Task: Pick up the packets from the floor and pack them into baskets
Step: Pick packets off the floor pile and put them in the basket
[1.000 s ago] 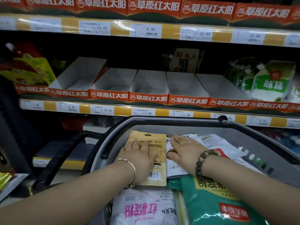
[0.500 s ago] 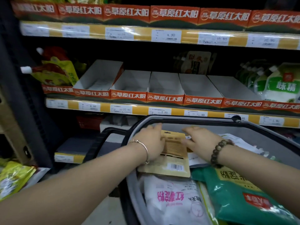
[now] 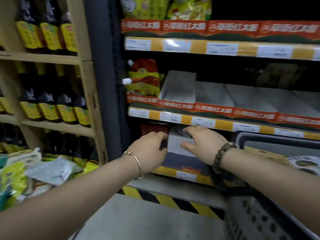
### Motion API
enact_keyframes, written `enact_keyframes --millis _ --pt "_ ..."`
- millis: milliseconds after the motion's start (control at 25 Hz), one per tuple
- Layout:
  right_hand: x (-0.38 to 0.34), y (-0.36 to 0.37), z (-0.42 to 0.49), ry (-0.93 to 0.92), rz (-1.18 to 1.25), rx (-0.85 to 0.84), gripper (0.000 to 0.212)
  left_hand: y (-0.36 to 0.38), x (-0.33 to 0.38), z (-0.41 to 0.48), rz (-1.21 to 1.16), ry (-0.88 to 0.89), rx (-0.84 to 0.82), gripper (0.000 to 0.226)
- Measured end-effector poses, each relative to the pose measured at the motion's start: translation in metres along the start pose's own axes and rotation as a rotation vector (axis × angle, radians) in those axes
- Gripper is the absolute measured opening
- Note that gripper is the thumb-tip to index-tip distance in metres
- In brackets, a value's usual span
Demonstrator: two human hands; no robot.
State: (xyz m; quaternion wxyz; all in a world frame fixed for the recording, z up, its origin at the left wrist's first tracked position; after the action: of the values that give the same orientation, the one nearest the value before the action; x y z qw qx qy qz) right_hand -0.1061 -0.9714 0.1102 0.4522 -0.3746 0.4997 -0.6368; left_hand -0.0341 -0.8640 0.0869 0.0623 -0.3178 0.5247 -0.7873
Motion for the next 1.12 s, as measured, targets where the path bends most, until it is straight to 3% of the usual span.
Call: enact_keyframes --millis 280,560,760,960,1040,1120 --pt "-0.16 0.097 0.061 -0.117 -0.04 -0.19 0.046 -0.021 -0.183 -0.079 0.053 -0.271 0.028 0.04" --pt "-0.267 0.223 0.073 -0.308 -0.084 -0.413 0.039 -0.001 -0.334 -0.159 0.017 -0.684 0.018 0.044" --pt "-0.313 0.33 0.088 0.021 0.334 -0.698 0.047 0.021 -0.379 -0.216 -0.008 -0.786 -0.012 0.039" --pt "-0.312 0.407 0.102 0.67 0.749 -0.86 0.047 0.046 -0.396 -0.256 -0.027 -0.851 -0.043 0.046" --pt "-0.315 0.435 0.117 0.718 0.926 -0.855 0.041 0.051 -0.399 -0.258 -0.056 -0.86 -0.017 0.045" --pt "-0.316 0.451 0.139 0.754 1.115 -0.719 0.031 0.051 -0.406 -0.263 -0.089 -0.882 0.031 0.043"
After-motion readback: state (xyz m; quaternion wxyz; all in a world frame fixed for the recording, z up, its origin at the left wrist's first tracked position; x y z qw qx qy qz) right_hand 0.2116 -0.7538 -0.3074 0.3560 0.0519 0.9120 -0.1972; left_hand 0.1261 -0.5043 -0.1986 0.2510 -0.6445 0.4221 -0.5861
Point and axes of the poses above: each hand's wrist, its own z-axis towards the middle knuckle, its own y-axis out of the palm, x = y × z, the point moved 8 cm from there along z, towards the middle knuckle, and after that the axes turned 4 degrees about -z, right-handed, at the moved point
